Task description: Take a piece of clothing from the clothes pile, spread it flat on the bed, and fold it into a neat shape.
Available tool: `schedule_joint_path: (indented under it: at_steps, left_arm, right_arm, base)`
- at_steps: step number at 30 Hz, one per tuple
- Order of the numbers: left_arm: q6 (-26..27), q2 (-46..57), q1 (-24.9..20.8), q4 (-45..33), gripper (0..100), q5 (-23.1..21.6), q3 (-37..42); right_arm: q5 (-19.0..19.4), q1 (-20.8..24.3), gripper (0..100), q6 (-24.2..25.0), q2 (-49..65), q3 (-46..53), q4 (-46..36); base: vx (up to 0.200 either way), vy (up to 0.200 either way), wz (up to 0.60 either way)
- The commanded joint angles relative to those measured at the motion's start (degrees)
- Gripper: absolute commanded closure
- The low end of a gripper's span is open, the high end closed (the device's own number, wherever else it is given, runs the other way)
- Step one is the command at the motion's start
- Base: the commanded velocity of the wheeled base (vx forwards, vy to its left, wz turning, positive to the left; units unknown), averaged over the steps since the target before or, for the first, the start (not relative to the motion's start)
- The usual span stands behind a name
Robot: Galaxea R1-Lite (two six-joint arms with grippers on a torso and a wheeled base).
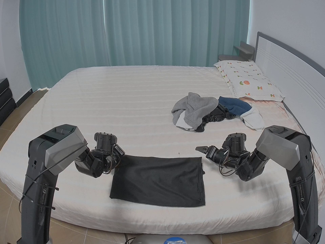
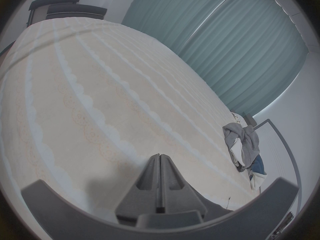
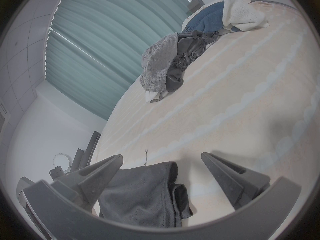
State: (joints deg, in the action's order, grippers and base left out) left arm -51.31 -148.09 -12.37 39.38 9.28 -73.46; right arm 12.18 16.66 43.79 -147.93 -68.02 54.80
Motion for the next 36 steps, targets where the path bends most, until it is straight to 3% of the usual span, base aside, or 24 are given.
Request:
schedule_joint_path:
  at_steps: [1,7,18,19,27,33,36]
  left_arm:
    - [-0.11,0.52,0.07,1.67,100,-0.05,1.13]
    - [-0.02,0.52,-0.02,2.46,100,-0.05,1.65]
    - [-0.02,0.44,0.07,2.37,100,-0.14,1.65]
    - [-0.02,0.44,0.07,2.37,100,-0.14,1.57]
    - [0.07,0.26,0.07,2.37,100,-0.22,1.48]
    - [0.07,0.26,0.07,2.46,100,-0.22,1.57]
    - [0.42,0.0,0.07,2.55,100,-0.14,1.48]
  right_arm:
    - [0.13,1.0,0,0.07,-0.69,-1.76,-2.15]
    - [-0.23,3.29,0,0.42,-0.78,-5.63,-8.65]
    - [-0.31,3.29,0,1.74,-1.31,-6.77,-9.45]
    - [-0.4,3.29,100,1.74,-1.31,-6.86,-9.45]
    - [-0.58,2.32,100,-2.3,-1.39,-8.35,-16.48]
    - [-1.81,2.23,100,-2.22,-1.57,-8.88,-14.98]
    - [-4.53,2.32,100,-1.95,-2.45,-9.06,-12.08]
  base:
    - [0.0,0.0,0.0]
    - [0.0,0.0,0.0]
    - [0.0,0.0,0.0]
    - [0.0,0.0,0.0]
    - [0.0,0.0,0.0]
    - [0.0,0.0,0.0]
    - [0.0,0.0,0.0]
